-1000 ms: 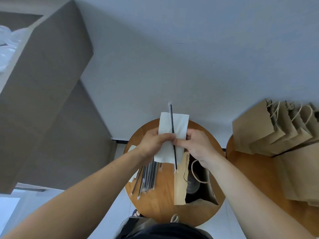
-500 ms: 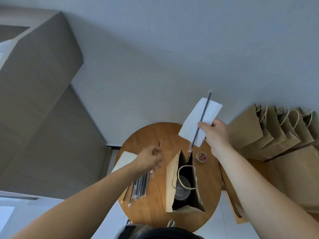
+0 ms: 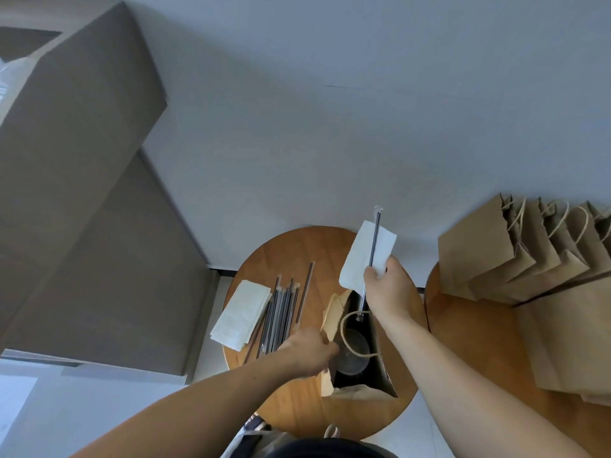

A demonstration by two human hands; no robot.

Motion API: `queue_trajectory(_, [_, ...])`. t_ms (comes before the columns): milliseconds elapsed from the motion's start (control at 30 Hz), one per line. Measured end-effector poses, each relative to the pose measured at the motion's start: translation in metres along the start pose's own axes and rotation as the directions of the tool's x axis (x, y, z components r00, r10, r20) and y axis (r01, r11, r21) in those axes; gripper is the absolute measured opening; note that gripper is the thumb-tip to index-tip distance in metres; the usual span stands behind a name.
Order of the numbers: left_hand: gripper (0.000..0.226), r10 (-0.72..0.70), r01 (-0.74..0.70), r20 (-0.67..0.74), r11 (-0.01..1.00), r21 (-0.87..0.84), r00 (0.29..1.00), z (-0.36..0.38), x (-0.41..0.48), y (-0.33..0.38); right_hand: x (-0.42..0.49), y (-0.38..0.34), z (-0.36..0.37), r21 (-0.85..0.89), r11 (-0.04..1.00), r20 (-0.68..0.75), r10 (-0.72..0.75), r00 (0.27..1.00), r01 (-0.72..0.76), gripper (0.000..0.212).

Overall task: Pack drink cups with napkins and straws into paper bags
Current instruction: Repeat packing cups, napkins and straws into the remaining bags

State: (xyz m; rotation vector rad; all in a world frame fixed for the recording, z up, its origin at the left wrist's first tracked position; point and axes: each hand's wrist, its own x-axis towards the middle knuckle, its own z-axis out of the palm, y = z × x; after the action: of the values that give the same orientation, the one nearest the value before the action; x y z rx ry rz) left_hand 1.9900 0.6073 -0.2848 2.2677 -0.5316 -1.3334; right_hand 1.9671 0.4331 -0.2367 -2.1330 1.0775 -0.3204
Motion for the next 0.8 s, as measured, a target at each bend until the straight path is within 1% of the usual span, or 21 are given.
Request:
queue_trajectory(67, [0.042,-0.075,0.075,0.009,0.987,-0.142,0.997,-0.003,0.002,-0.003,-0.004,0.006,-0.010,-0.042,0.999,0.011,0.000,1.000,0.000,0.014])
queue_trajectory(133, [0.037,-0.134,0.142,0.046,0.940,-0.310,0.990,-0.006,0.000,-0.005,-0.014,0.009,-0.016,-0.085,0.995,0.061,-0.054,0.997,0.059,0.014])
queue_trajectory(200, [0.033,-0.159,0.178,0.080,0.891,-0.418,0.984,-0.007,-0.003,-0.003,-0.028,0.006,-0.017,-0.122,0.983,0.170,-0.118,0.978,0.140,0.015])
queue_trajectory(233, [0.032,-0.161,0.183,0.088,0.880,-0.438,0.983,-0.006,-0.005,-0.002,-0.034,0.005,-0.015,-0.147,0.973,0.245,-0.140,0.959,0.179,0.022])
queue_trajectory(267, [0.033,-0.153,0.176,0.089,0.880,-0.441,0.984,-0.005,-0.005,0.001,-0.040,0.004,-0.013,-0.195,0.957,0.313,-0.149,0.938,0.217,0.026])
queue_trajectory(333, [0.032,-0.110,0.135,0.082,0.889,-0.437,0.991,-0.003,-0.006,0.005,-0.049,0.005,-0.010,-0.336,0.904,0.394,-0.119,0.911,0.263,0.025])
queue_trajectory(400, [0.032,-0.056,0.086,0.084,0.902,-0.422,0.995,-0.001,-0.005,0.006,-0.053,0.010,-0.011,-0.434,0.862,0.438,-0.052,0.898,0.261,0.019])
queue_trajectory(467, [0.033,-0.006,0.034,0.078,0.932,-0.361,0.997,-0.001,-0.006,0.005,-0.054,0.015,-0.016,-0.503,0.834,0.471,0.046,0.881,0.225,0.013])
queue_trajectory(500, [0.034,0.017,0.008,0.073,0.944,-0.329,0.997,0.000,-0.006,0.004,-0.054,0.018,-0.018,-0.543,0.814,0.467,0.088,0.880,0.207,0.015])
queue_trajectory(567, [0.032,0.056,-0.035,0.066,0.956,-0.291,0.996,0.004,-0.008,0.004,-0.050,0.023,-0.023,-0.601,0.783,0.415,0.133,0.900,0.161,0.016])
queue_trajectory(667, [0.028,0.084,-0.066,0.059,0.964,-0.257,0.995,0.010,-0.010,0.004,-0.047,0.029,-0.019,-0.594,0.802,0.334,0.173,0.927,0.064,0.014])
queue_trajectory(733, [0.029,0.093,-0.078,0.055,0.970,-0.232,0.994,0.011,-0.011,0.003,-0.052,0.033,-0.009,-0.581,0.814,0.338,0.214,0.917,0.024,0.014])
queue_trajectory(800, [0.030,0.097,-0.083,0.056,0.973,-0.215,0.994,0.010,-0.011,0.000,-0.060,0.039,0.004,-0.577,0.817,0.377,0.249,0.892,0.016,0.017])
